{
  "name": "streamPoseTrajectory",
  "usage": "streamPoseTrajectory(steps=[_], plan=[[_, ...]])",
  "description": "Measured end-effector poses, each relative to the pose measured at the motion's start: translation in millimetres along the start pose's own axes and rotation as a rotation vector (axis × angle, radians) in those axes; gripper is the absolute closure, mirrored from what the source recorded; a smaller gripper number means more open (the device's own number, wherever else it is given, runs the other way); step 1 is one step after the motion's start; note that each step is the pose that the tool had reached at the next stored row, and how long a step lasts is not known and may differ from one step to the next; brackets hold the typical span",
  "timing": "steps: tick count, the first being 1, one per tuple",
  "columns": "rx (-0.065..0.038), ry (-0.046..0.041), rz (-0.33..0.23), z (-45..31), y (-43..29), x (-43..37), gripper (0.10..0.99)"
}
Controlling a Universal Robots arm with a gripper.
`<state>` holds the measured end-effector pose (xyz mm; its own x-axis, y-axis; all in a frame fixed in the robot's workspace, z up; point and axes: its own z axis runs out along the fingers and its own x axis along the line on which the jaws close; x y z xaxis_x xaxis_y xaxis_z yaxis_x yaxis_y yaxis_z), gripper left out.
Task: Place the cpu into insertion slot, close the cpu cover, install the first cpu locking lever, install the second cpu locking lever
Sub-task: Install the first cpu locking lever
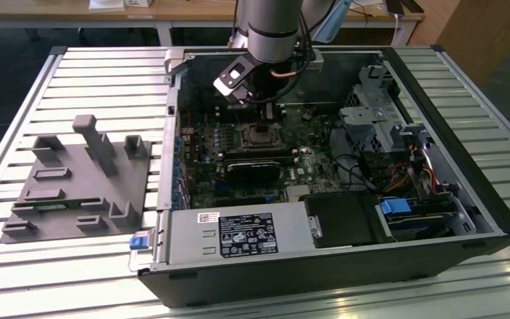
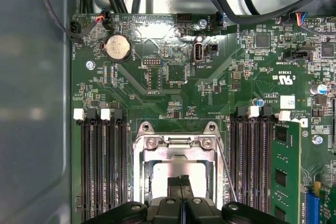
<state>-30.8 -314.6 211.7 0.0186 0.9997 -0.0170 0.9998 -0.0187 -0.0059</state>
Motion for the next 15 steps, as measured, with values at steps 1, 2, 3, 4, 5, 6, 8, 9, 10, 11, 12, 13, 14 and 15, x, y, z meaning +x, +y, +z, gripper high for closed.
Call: streamPoseTrajectory(steps=[1,2,3,4,5,6,8,9,10,11,12,13,14,15], plan=[[0.0,0.0,0.0,-0.5,0.0,0.0,0.965],[0.0,0.0,0.0,-1.1,0.0,0.0,0.965],[0.0,0.0,0.0,-1.9,0.0,0.0,0.965],[0.0,0.0001,0.0,-2.7,0.0,0.0,0.965],[0.0,0.0001,0.0,-3.4,0.0,0.0,0.965],[0.0,0.0001,0.0,-4.1,0.0,0.0,0.965],[0.0,0.0002,0.0,-6.4,0.0,0.0,0.965],[0.0,0.0001,0.0,-8.7,0.0,-0.1,0.965],[0.0,0.0001,0.0,-11.3,0.0,-0.1,0.965],[0.0,0.0001,0.0,-13.7,-0.1,-0.2,0.965],[0.0,0.0,0.0,-16.6,-0.1,-0.3,0.965],[0.0,0.0001,0.0,-19.0,-0.1,-0.3,0.965],[0.0,0.0001,0.0,-21.6,-0.1,-0.3,0.965],[0.0,-0.0001,0.0,-24.4,-0.1,-0.4,0.965]])
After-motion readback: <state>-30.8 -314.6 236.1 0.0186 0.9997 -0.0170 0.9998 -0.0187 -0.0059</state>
